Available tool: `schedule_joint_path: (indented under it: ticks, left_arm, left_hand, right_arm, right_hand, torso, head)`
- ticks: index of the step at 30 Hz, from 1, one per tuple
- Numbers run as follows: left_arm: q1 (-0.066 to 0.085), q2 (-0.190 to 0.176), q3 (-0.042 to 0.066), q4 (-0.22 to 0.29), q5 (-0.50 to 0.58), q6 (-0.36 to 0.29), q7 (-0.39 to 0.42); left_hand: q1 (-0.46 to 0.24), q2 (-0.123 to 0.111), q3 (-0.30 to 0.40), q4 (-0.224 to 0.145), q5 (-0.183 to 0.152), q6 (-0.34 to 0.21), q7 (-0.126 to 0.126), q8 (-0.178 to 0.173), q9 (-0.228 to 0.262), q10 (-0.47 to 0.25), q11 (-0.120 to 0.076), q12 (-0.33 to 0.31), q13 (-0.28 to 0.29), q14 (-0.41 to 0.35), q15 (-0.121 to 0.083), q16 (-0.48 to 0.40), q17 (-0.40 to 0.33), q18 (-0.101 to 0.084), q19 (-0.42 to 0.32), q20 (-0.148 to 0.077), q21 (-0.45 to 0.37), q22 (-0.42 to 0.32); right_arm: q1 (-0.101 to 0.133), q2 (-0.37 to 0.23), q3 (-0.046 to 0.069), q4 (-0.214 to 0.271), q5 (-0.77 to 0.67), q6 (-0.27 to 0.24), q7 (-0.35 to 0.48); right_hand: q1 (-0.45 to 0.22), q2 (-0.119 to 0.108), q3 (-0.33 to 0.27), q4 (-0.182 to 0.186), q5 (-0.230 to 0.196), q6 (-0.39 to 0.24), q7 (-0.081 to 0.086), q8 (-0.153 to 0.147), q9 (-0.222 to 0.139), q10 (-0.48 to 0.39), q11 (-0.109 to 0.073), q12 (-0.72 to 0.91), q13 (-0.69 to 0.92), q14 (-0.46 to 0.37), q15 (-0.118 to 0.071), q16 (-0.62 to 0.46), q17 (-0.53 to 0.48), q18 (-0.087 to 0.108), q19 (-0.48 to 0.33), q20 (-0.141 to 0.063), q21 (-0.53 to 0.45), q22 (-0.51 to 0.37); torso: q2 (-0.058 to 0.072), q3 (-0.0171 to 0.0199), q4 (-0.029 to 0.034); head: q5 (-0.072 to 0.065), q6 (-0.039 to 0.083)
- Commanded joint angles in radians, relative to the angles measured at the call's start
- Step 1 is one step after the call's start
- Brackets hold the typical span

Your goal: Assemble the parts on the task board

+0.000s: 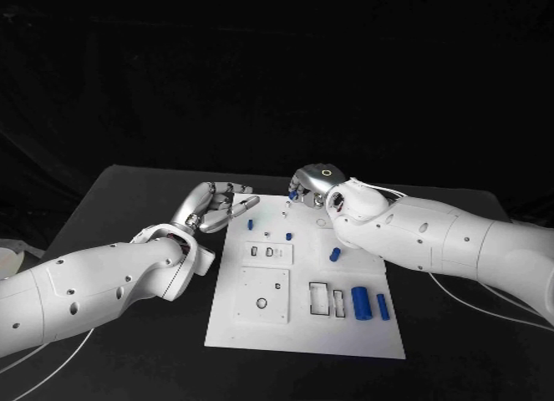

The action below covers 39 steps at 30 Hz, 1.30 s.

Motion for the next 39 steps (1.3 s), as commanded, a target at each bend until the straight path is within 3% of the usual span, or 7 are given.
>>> schedule_joint_path:
  ticks: [1, 27, 33, 39]
  left_arm:
    - [0.003, 0.001, 0.001, 0.004, -0.003, 0.005, 0.012]
    - [0.005, 0.0, 0.004, 0.008, -0.003, 0.004, 0.013]
    - [0.005, -0.001, 0.004, 0.008, -0.004, 0.004, 0.013]
    - [0.005, 0.001, 0.004, 0.003, -0.004, 0.005, 0.013]
  left_hand:
    - [0.005, 0.006, -0.005, -0.003, -0.003, 0.008, 0.0, -0.007, -0.001, 0.104, -0.005, 0.002, 0.263, 0.106, -0.004, 0.003, 0.263, -0.007, 0.103, 0.006, 0.002, 0.263]
    - [0.007, 0.007, -0.005, -0.003, -0.003, 0.008, 0.0, -0.007, -0.001, 0.104, -0.005, 0.002, 0.263, 0.106, -0.004, 0.003, 0.263, -0.007, 0.103, 0.006, 0.002, 0.263]
    - [0.007, 0.007, -0.005, -0.003, -0.003, 0.008, 0.0, -0.007, -0.001, 0.104, -0.005, 0.002, 0.263, 0.106, -0.004, 0.003, 0.263, -0.007, 0.103, 0.006, 0.002, 0.263]
    - [0.007, 0.007, -0.005, -0.003, -0.003, 0.008, 0.0, -0.007, -0.001, 0.104, -0.005, 0.002, 0.263, 0.106, -0.004, 0.003, 0.263, -0.007, 0.103, 0.006, 0.002, 0.263]
  right_arm:
    - [-0.002, 0.006, 0.0, -0.006, -0.016, 0.02, 0.007]
    - [-0.017, 0.058, 0.001, -0.075, -0.02, 0.045, 0.016]
    - [-0.02, 0.06, 0.001, -0.079, -0.021, 0.052, 0.014]
    - [-0.02, 0.063, 0.001, -0.083, -0.021, 0.056, 0.015]
  right_hand:
    - [0.006, 0.003, 0.005, 0.001, 0.003, 0.005, 0.002, 0.005, 0.001, -0.005, 0.001, -0.005, -0.001, 0.106, 0.006, 0.004, 0.263, -0.007, 0.105, 0.0, 0.004, 0.263]
    - [0.01, 0.001, 0.009, 0.001, 0.003, 0.002, 0.003, 0.002, 0.0, -0.011, 0.003, -0.005, -0.001, 0.106, 0.007, 0.004, 0.263, -0.007, 0.105, 0.002, 0.004, 0.263]
    - [0.01, 0.0, 0.01, 0.002, 0.003, 0.001, 0.004, 0.001, 0.0, -0.013, 0.003, -0.005, -0.001, 0.106, 0.007, 0.004, 0.263, -0.007, 0.105, 0.002, 0.004, 0.263]
    - [0.01, 0.0, 0.01, 0.002, 0.003, 0.001, 0.004, 0.001, 0.0, -0.013, 0.003, -0.005, -0.001, 0.106, 0.007, 0.004, 0.263, -0.007, 0.105, 0.002, 0.004, 0.263]
  torso:
    - [-0.002, -0.0009, -0.0006]
    - [-0.006, -0.0011, -0.0006]
    - [-0.007, -0.0008, -0.0017]
    - [-0.008, -0.0018, -0.0021]
  head:
    - [-0.002, 0.001]
    - [0.001, -0.014]
    - [0.005, -0.017]
    - [0.001, -0.021]
